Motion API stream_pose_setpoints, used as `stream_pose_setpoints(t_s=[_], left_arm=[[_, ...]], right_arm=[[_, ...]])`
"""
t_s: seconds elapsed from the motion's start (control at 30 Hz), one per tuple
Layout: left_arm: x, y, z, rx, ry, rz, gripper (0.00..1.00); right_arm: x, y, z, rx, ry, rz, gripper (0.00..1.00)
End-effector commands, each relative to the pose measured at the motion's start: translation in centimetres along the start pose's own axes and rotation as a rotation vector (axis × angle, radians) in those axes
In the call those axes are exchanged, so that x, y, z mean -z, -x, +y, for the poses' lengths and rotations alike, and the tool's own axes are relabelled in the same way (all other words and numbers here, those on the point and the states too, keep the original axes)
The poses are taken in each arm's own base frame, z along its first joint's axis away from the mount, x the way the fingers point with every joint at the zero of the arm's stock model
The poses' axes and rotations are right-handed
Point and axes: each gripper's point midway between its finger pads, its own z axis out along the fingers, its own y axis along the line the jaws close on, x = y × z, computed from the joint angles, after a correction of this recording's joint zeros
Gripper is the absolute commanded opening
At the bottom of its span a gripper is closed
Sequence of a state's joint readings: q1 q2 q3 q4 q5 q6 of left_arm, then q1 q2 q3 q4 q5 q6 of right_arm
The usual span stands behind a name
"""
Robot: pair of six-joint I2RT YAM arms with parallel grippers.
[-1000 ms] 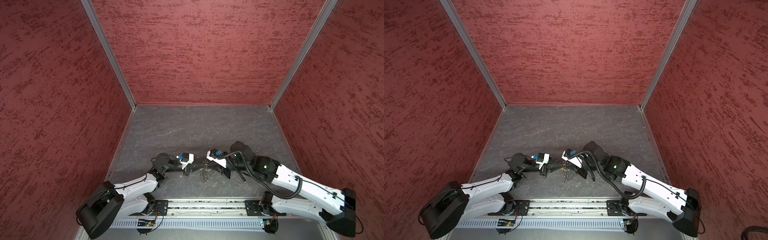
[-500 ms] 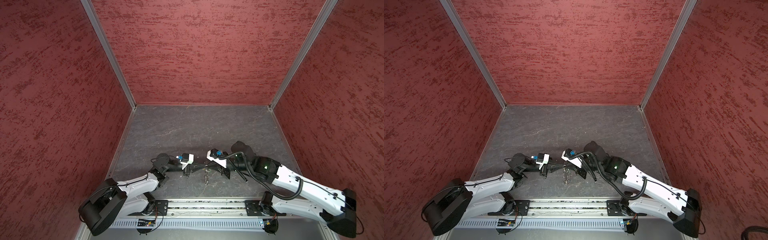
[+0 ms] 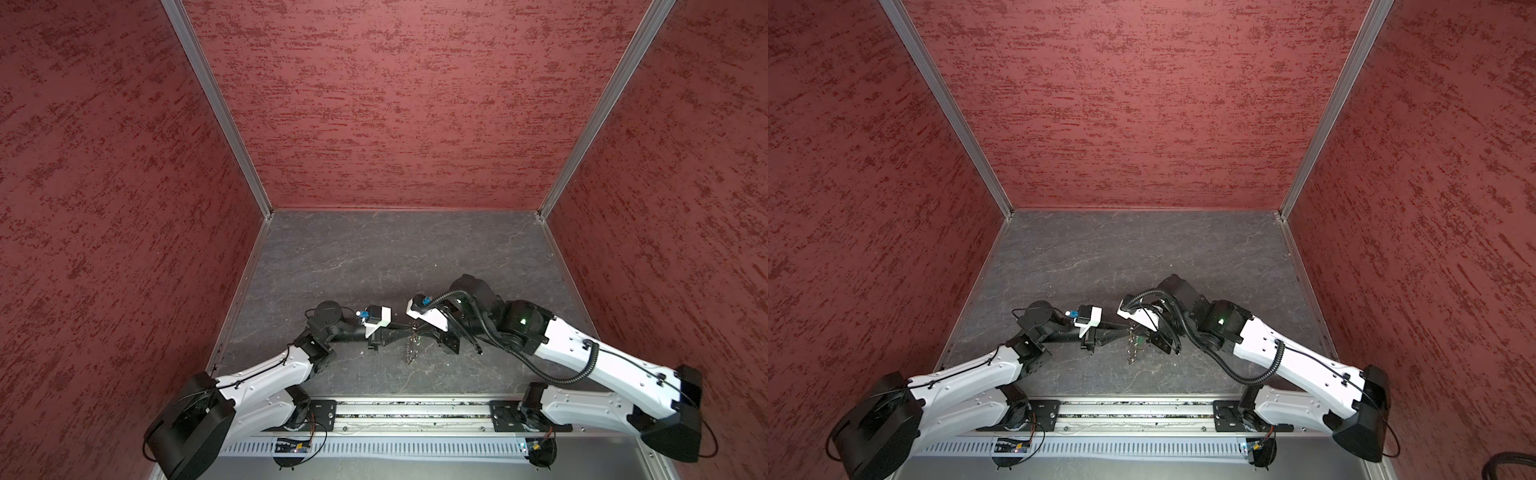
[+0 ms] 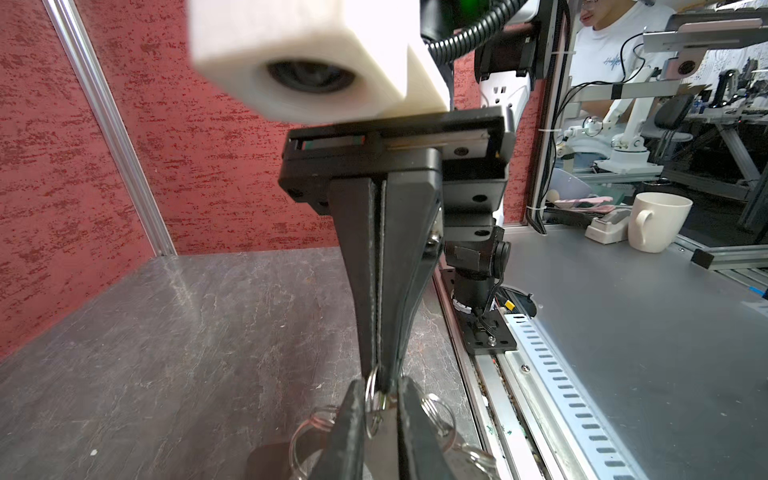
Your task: Put the keys on the keyring
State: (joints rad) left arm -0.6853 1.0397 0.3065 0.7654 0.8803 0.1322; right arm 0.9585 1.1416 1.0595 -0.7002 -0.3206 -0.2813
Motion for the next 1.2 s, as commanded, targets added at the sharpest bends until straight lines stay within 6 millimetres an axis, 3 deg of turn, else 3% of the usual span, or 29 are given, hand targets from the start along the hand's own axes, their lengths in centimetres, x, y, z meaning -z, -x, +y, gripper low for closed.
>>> stream_pose_setpoints(t_s=[0.0, 0.43, 0.77, 0.93, 1.17], left_arm=[[-0.3, -0.9, 0.0, 0.014, -0.01, 0.047, 0.17], [-0.7, -0.9, -0.3, 0.042, -0.047, 0.045, 0.12], [-0.9, -1.0, -0.2, 0.046, -0.045, 0.049, 0.0], [-0.7, -0.7, 0.4, 0.04, -0.004, 0.03, 0.0], [-0.4, 0.0, 0.4, 0.032, 0.007, -0.014, 0.0]], right_arm=[[0.6, 0.0, -0.1, 0.035, -0.002, 0.052, 0.0], [0.3, 1.3, 0.3, 0.058, 0.028, -0.007, 0.0], [0.5, 1.6, 0.1, 0.063, 0.009, -0.039, 0.0], [1.7, 1.2, -0.9, 0.056, -0.082, -0.081, 0.18], [2.8, 1.2, -0.8, 0.009, -0.091, -0.183, 0.22]])
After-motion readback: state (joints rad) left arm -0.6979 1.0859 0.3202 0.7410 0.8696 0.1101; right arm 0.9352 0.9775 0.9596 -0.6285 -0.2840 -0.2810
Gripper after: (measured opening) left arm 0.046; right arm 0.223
